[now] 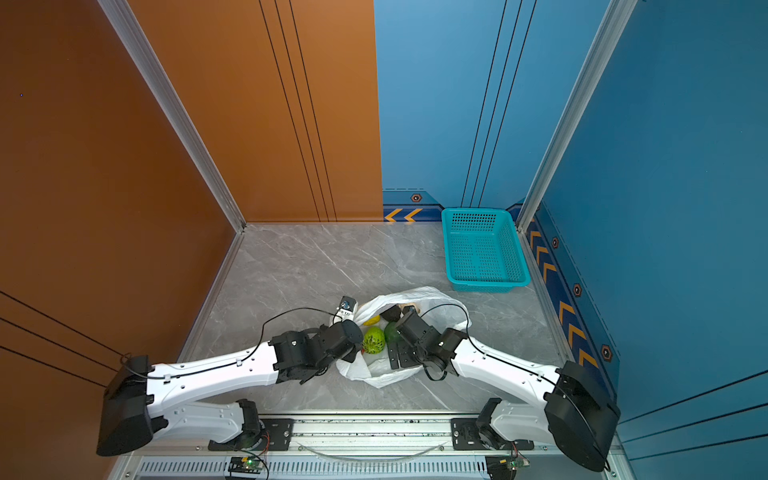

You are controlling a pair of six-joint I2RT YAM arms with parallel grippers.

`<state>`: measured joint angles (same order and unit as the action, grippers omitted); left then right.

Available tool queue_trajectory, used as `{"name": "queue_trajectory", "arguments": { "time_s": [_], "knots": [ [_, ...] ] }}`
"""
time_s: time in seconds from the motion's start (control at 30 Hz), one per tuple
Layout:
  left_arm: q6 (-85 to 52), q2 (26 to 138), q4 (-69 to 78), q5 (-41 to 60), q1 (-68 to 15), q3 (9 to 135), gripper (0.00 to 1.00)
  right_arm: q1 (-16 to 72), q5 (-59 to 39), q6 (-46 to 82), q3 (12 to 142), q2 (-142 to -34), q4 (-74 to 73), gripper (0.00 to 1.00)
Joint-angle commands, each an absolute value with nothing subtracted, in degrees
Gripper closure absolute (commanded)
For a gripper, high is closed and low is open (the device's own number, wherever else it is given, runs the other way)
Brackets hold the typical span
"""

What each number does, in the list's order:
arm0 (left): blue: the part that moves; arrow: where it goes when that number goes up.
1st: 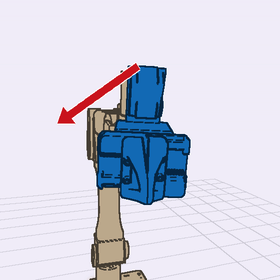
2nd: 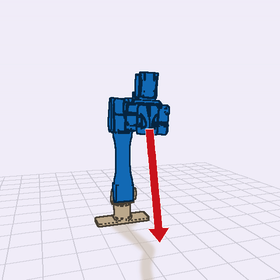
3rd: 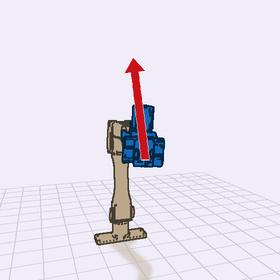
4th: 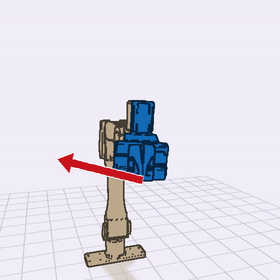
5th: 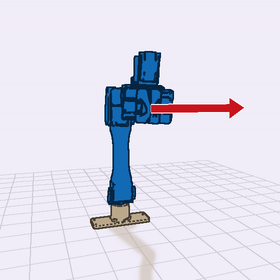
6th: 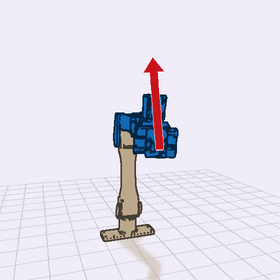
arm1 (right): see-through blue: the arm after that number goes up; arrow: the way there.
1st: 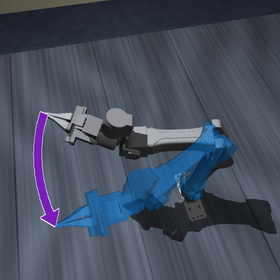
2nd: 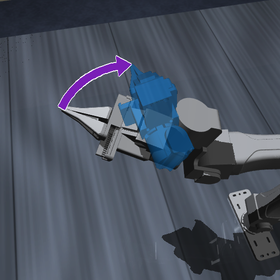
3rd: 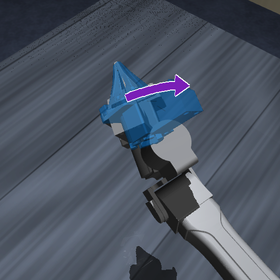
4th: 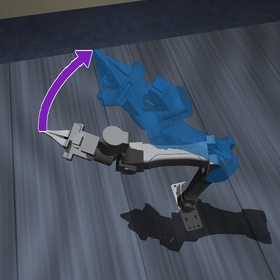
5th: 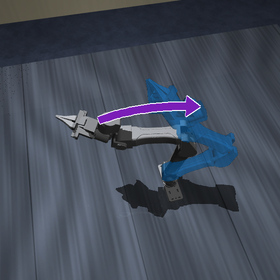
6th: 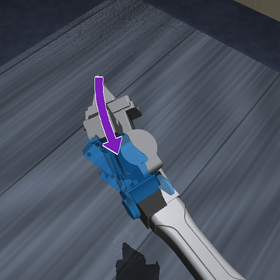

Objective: Untie the knot of the plastic bag and take out the fruit

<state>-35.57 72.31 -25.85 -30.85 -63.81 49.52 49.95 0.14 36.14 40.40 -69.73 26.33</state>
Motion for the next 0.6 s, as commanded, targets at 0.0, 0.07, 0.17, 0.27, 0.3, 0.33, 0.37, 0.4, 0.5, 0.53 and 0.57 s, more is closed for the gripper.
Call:
{"name": "queue_trajectory", "arguments": {
  "time_s": [0.0, 0.07, 0.17, 0.27, 0.3, 0.33, 0.37, 0.4, 0.5, 0.53, 0.57],
  "knots": [
    [-35.75, 71.29, -25.83, -30.6, -64.34, 49.53, 1.0, 49.85, -2.07, 39.42, 42.89, -70.22, 29.09, 0.0],
    [-36.03, 71.39, -26.19, -30.94, -64.21, 49.76, 1.0, 49.67, -1.15, 40.35, 44.24, -71.55, 28.21, 0.0],
    [-36.66, 72.06, -26.85, -31.09, -64.17, 50.04, 1.0, 48.96, 1.15, 41.58, 46.58, -74.56, 27.08, 0.01],
    [-37.41, 73.01, -27.55, -31.24, -64.11, 50.34, 1.0, 48.13, 2.49, 42.42, 48.11, -77.69, 25.58, 0.04],
    [-37.6, 73.17, -27.75, -31.46, -64.16, 50.48, 1.0, 47.88, 2.55, 42.82, 48.36, -78.53, 24.89, 0.05],
    [-37.79, 73.38, -27.99, -31.69, -64.02, 50.75, 1.0, 47.63, 2.53, 43.29, 48.64, -79.46, 24.41, 0.06],
    [-37.88, 73.48, -28.2, -31.77, -63.86, 50.98, 1.0, 47.55, 2.85, 43.65, 48.98, -80.31, 24.08, 0.07],
    [-37.92, 73.63, -28.21, -31.82, -63.56, 51.16, 1.0, 47.55, 3.47, 43.85, 49.25, -81.08, 23.82, 0.09],
    [-37.97, 74.46, -28.17, -31.04, -62.26, 51.8, 1.0, 47.42, 5.9, 44.26, 50.26, -83.47, 23.52, 0.14],
    [-37.89, 74.79, -28.4, -30.6, -61.56, 52.14, 1.0, 47.21, 5.98, 44.31, 50.51, -84.2, 22.9, 0.15],
    [-37.81, 75.21, -28.59, -30.41, -61.06, 52.52, 1.0, 47.11, 6.05, 44.48, 50.69, -84.64, 22.17, 0.17]
  ]
}}
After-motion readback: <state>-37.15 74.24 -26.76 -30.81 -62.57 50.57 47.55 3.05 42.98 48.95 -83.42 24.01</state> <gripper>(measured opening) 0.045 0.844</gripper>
